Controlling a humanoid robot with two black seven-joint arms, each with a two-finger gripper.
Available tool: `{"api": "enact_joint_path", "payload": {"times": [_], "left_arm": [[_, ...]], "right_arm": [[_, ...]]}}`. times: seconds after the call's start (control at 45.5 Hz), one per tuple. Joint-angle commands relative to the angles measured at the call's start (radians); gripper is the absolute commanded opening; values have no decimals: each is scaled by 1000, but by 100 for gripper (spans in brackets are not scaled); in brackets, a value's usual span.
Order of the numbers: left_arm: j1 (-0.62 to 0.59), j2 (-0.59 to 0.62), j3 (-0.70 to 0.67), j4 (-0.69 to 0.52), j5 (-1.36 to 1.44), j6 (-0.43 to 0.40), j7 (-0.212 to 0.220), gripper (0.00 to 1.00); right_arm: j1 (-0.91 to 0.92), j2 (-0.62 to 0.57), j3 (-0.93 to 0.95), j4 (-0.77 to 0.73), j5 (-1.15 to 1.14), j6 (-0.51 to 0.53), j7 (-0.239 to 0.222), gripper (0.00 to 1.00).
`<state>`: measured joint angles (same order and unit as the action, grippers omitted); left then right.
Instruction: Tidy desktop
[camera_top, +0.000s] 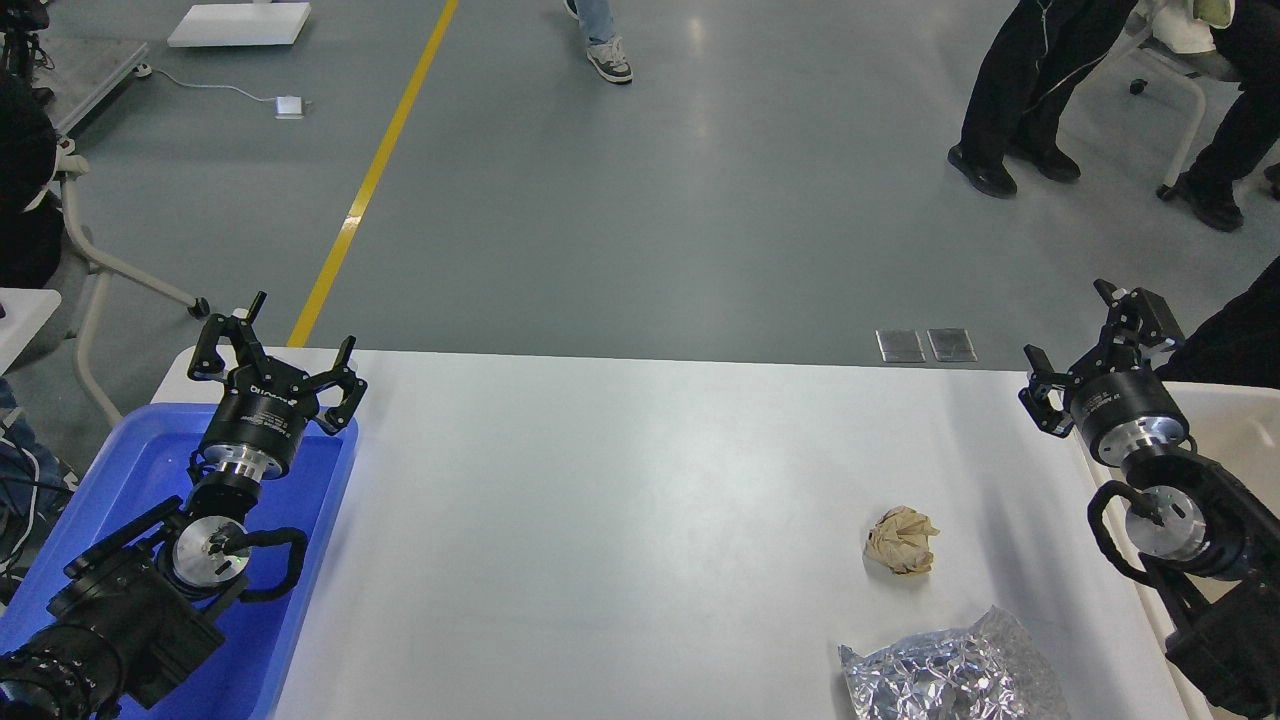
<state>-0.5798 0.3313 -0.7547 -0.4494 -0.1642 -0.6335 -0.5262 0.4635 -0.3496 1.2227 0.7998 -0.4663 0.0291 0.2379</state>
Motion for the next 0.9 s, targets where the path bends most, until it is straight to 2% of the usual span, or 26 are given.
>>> {"api": "enact_joint_path", "payload": {"times": [0.0,0.88], "left_arm": [[0,0,0,0,0,0,0,100],[0,0,0,0,0,0,0,100]], "right_arm": [[-2,-2,1,-1,0,0,1,100],[9,-61,3,9,0,2,8,100]]}}
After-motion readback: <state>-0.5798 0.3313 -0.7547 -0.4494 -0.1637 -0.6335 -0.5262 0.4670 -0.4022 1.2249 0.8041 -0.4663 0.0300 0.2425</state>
